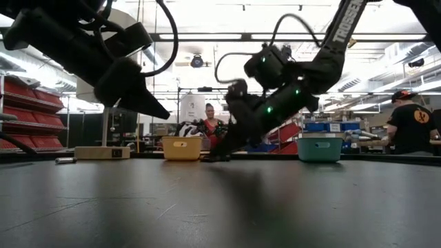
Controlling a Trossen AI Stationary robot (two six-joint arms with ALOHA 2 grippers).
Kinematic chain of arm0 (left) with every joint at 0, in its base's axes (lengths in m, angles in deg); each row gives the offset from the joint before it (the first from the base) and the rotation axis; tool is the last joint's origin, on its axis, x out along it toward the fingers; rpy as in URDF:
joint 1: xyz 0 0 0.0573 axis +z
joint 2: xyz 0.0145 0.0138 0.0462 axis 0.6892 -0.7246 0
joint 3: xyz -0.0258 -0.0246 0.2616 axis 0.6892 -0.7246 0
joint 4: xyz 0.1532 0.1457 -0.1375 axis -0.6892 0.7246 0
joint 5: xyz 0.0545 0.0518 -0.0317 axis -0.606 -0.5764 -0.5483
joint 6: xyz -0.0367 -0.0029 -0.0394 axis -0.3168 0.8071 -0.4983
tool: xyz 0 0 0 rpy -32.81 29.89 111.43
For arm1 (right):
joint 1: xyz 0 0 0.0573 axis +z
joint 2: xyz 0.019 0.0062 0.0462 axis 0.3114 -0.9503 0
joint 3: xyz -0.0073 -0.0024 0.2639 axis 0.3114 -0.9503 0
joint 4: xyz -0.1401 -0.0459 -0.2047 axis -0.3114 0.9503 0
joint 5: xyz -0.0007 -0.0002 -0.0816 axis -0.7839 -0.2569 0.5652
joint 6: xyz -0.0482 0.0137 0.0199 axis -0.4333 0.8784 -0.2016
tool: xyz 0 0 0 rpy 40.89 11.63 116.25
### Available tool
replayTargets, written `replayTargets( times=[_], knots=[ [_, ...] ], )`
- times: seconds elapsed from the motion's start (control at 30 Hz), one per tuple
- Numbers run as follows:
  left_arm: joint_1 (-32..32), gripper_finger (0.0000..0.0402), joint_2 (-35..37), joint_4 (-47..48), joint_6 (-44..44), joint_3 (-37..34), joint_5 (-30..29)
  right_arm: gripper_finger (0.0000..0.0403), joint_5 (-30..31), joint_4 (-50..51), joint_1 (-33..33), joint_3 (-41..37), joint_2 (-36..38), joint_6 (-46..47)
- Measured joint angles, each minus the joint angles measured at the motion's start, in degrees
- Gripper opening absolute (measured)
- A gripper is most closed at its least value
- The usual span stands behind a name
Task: Sort batteries
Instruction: Put the silver battery into the yellow bin
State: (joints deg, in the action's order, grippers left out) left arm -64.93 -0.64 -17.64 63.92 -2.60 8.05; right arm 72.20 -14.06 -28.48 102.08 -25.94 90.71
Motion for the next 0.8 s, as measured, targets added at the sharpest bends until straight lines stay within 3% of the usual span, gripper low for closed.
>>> replayTargets(
  times=[0.23,0.33,0.53,0.8],
  knots=[
    [0.0,0.0147,-2.01,-0.1,16.83,0.0,-0.14,0.0027,0.69,-1.1,3.87,0.8,0.5,1.49],
    [0.0,0.0147,-3.48,-0.16,19.03,0.0,-0.43,0.0027,1.9,-0.79,4.41,2.24,0.59,1.44],
    [0.0,0.0147,-4.63,-0.11,13.85,0.0,-0.57,0.0027,3.0,4.17,4.16,7.97,0.61,1.11],
    [-1.05,0.0147,-4.55,-0.26,7.23,-2.3,-1.42,0.0027,6.22,19.36,0.96,24.93,-1.0,-4.17]
  ],
)
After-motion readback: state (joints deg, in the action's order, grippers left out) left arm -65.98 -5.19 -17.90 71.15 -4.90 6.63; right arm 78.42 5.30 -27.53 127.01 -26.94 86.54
